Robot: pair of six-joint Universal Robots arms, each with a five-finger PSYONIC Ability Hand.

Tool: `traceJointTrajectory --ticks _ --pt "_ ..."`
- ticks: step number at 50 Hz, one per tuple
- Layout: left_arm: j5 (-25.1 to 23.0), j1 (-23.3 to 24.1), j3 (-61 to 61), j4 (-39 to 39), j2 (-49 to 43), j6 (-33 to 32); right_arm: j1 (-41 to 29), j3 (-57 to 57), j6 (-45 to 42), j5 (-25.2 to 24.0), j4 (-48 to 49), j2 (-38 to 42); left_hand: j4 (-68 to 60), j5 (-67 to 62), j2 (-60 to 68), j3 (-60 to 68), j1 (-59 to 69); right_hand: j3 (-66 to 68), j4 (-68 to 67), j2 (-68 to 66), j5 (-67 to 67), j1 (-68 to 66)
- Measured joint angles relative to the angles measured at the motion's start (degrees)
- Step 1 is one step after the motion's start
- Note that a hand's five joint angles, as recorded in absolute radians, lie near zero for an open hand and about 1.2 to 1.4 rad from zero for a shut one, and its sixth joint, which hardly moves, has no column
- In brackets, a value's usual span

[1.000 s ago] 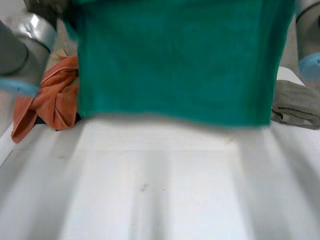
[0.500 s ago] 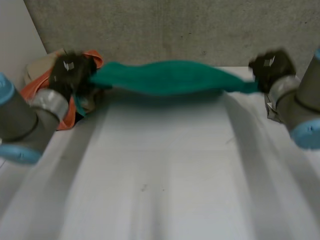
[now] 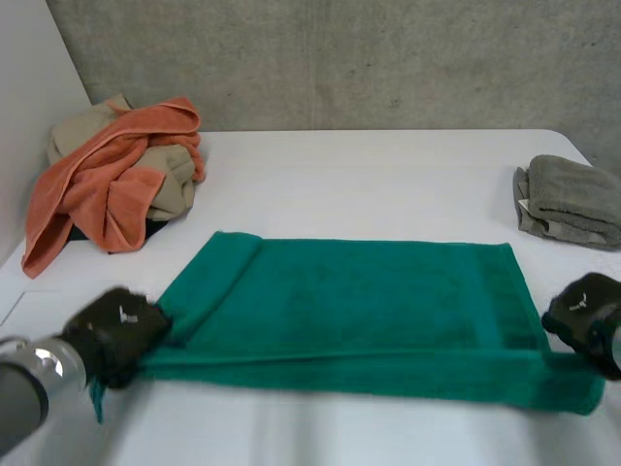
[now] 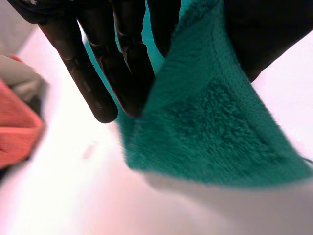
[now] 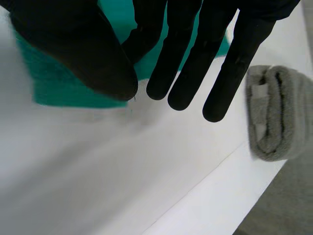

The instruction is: Fold the laundry.

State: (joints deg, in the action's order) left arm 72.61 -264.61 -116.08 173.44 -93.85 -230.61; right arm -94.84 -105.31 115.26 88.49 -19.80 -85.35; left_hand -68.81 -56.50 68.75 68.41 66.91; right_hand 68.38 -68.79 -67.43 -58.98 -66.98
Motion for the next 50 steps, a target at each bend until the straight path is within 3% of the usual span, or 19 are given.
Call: traceJointTrajectory --ticks 3,6,9,25,29,33,35,42,46,50 --pt "-0.7 -0.2 2.1 2.2 -2.1 0.5 -1.0 1.7 1.6 0.3 2.0 2.7 1.2 0.3 -1.4 -1.0 -0.4 0.0 0.0 0.0 -0.1 0.0" --pt "-1.5 0.5 6.2 7.6 -7.6 2.6 -4.0 6.5 5.9 1.7 5.8 10.1 19.0 16.5 -19.6 -19.1 -18.8 0.0 0.0 0.0 -0.2 0.0" --pt "-1.2 1.3 7.3 9.3 -9.8 3.4 -5.5 8.6 7.7 3.1 6.9 13.2 28.3 25.6 -28.0 -27.4 -27.0 0.0 0.0 0.0 -0.2 0.0" --pt "5.6 -1.0 2.4 9.9 -4.3 3.4 -6.3 8.9 8.6 4.8 8.6 14.3 32.0 30.0 -31.7 -30.9 -29.6 0.0 0.0 0.0 -0.2 0.0" --pt "5.9 -2.6 0.5 9.8 -1.6 3.2 -6.3 8.2 8.6 4.8 8.9 14.3 31.8 29.7 -31.4 -30.8 -29.4 0.0 0.0 0.0 -0.2 0.0" --pt "5.8 -4.4 -1.1 9.7 0.2 3.0 -6.3 7.3 8.6 4.7 9.5 14.3 22.8 20.7 -22.8 -22.4 -19.5 0.0 0.0 0.0 -0.2 0.0" --pt "5.5 -5.2 -1.5 9.9 0.6 3.0 -6.2 7.1 8.6 4.7 9.9 14.3 4.5 3.0 -4.5 -4.4 -0.8 0.0 0.0 0.0 -0.2 0.0" --pt "3.5 -6.5 1.9 14.0 -2.6 2.4 -6.3 9.4 8.6 4.6 12.2 14.9 0.1 0.3 -0.2 -0.3 -0.1 0.0 0.0 0.0 -0.2 0.0" --pt "2.0 -4.1 11.0 19.5 -8.6 2.2 -6.3 15.9 9.1 5.1 16.5 16.2 0.1 0.3 -0.2 -0.2 -0.1 0.0 0.0 0.0 -0.2 -0.4" --pt "1.5 1.7 27.0 27.2 -14.1 5.4 -6.4 28.1 12.4 6.6 24.3 17.3 0.0 0.3 -0.2 -0.2 -0.1 0.0 0.0 0.0 -0.2 -0.5"
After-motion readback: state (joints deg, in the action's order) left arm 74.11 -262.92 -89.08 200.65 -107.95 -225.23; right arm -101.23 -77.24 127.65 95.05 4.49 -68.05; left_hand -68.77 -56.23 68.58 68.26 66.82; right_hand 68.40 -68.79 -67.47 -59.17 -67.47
